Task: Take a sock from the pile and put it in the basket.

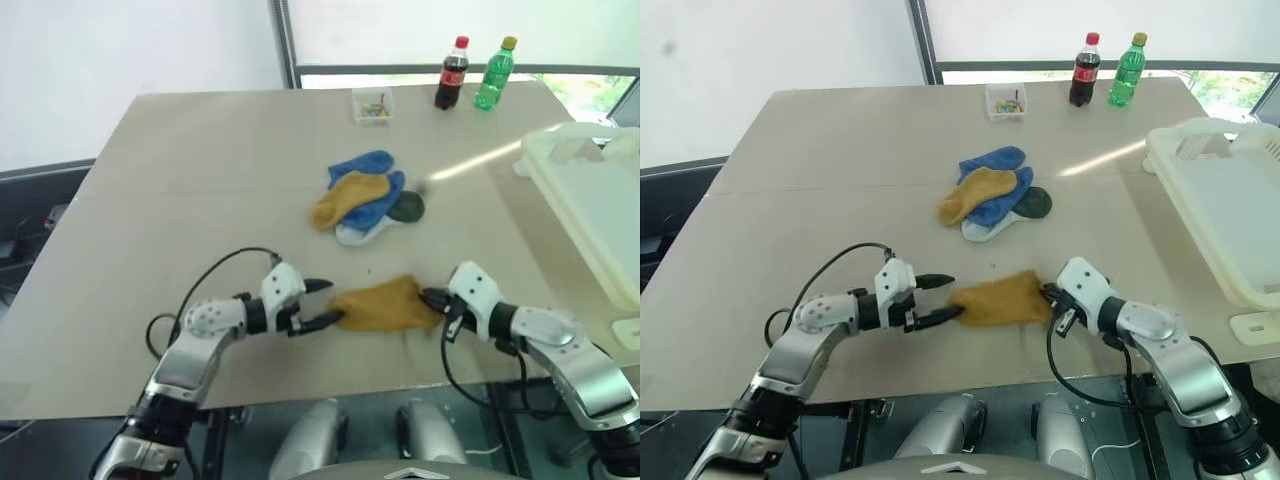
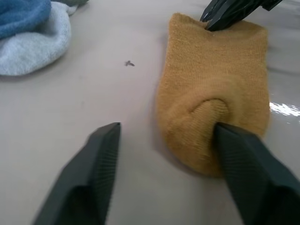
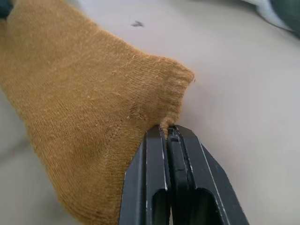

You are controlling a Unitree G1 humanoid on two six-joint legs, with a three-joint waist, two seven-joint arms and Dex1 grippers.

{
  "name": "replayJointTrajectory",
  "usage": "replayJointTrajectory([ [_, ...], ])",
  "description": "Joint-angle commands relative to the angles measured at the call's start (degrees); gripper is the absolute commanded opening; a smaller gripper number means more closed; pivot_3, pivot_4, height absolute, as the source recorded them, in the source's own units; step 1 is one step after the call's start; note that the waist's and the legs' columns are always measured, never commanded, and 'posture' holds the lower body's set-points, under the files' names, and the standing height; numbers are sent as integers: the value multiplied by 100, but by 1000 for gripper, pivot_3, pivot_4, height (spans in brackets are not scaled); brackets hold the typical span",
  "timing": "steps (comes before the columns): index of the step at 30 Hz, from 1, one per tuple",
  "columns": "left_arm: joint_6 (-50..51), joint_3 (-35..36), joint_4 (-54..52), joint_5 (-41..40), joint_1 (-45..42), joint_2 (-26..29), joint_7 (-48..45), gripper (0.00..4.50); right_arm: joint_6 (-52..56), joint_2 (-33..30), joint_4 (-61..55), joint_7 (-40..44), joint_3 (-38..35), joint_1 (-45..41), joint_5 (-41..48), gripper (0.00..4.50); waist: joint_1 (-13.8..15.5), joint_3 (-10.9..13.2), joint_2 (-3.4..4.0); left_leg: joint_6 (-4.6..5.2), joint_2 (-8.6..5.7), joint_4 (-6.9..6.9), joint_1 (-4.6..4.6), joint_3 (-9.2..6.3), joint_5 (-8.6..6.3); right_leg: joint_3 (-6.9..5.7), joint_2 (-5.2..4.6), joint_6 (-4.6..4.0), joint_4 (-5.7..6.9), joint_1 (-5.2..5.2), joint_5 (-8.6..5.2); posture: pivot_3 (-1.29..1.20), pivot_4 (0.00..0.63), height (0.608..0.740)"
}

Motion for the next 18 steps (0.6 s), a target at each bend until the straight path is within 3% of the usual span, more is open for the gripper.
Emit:
replayJointTrajectory([
  [1,-109,-14,90,-2,-120,-59,-24,1405,211,-170,-93,-99,-186,234,-98,0,-14,0,0,0,0,0,-1,0,0,0,0,0,0,-1,0,0,150,740],
  [3,-97,-29,-15,-98,-63,-39,-152,455,186,-194,-187,-86,-191,309,-70,0,-28,0,0,-1,0,-2,-1,-1,1,1,0,0,0,-2,0,0,150,740],
  [10,403,207,-487,-646,128,-70,-164,455,-227,-152,-83,-176,-68,298,-266,0,-29,1,0,-8,0,-5,-5,-1,5,1,0,0,-3,-2,-1,0,150,740],
  [13,80,229,-700,-622,268,48,-289,455,-435,-144,124,-86,-65,202,-275,0,-34,1,0,1,0,-5,-3,-1,0,2,0,1,-1,-2,-1,0,150,740],
  [16,317,350,-763,-878,343,79,-322,395,-525,-107,255,-29,-82,124,-230,958,-42,1,0,0,1,-5,-2,1,0,4,1,0,1,-1,-1,0,150,740],
  [17,426,373,-771,-898,347,89,-267,395,-556,-123,276,10,-65,109,-232,1493,-41,1,0,0,1,-5,-2,0,0,4,1,0,1,-2,-1,0,150,740],
  [18,495,390,-783,-899,353,96,-213,651,-592,-141,288,37,-56,101,-246,1895,-40,1,0,0,1,-5,-1,-1,0,3,2,0,1,-2,-1,0,150,740],
])
